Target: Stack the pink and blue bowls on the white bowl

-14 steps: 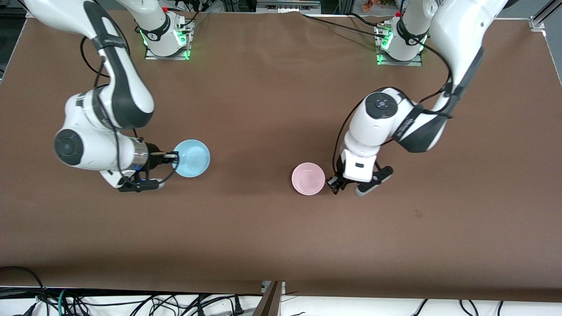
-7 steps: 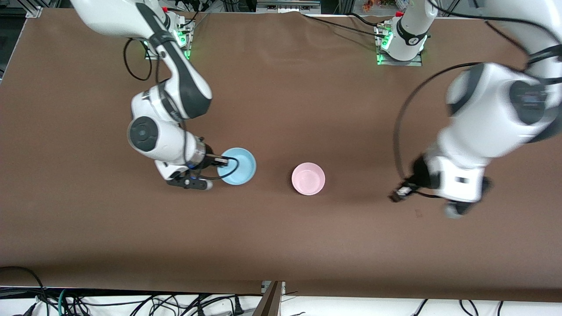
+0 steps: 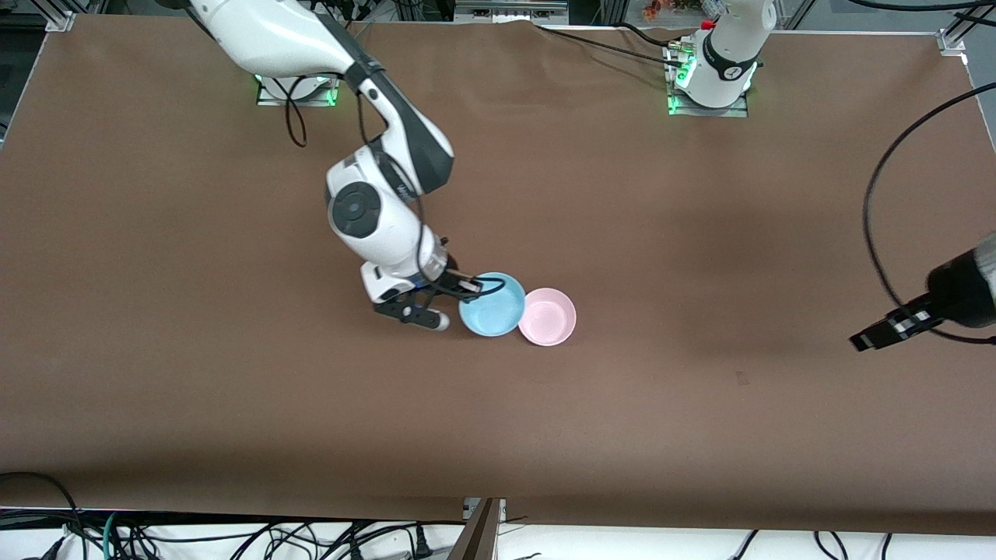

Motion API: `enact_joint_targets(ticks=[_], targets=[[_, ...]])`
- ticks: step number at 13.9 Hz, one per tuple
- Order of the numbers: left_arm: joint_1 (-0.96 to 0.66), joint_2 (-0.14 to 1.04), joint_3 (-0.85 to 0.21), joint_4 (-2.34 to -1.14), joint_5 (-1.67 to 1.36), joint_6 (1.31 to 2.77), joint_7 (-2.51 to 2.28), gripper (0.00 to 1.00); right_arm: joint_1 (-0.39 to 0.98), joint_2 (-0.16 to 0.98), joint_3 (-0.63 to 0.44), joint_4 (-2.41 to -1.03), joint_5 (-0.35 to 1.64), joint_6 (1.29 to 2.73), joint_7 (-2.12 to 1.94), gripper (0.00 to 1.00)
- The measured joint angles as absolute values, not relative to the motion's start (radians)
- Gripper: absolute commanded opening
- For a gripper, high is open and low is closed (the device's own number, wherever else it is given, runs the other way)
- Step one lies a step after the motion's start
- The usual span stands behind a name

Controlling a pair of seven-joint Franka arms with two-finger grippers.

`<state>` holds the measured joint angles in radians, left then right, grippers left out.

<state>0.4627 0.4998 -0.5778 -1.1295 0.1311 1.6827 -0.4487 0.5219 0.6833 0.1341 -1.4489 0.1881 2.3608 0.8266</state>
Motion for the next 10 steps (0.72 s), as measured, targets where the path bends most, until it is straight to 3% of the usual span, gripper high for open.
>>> enact_joint_targets(ticks=[6, 10], targets=[[0.618, 0.424, -0.577, -1.145, 0.131, 1.597, -0.112, 0.54, 0.61, 0.76, 0.13, -1.447, 0.188, 2.552, 0.869, 0.0], [0.662, 0.435, -0.574, -1.227, 0.131, 1.631, 0.007, 0.63, 0.624, 0.795, 0.125, -1.444, 0.183, 2.615, 0.869, 0.0]])
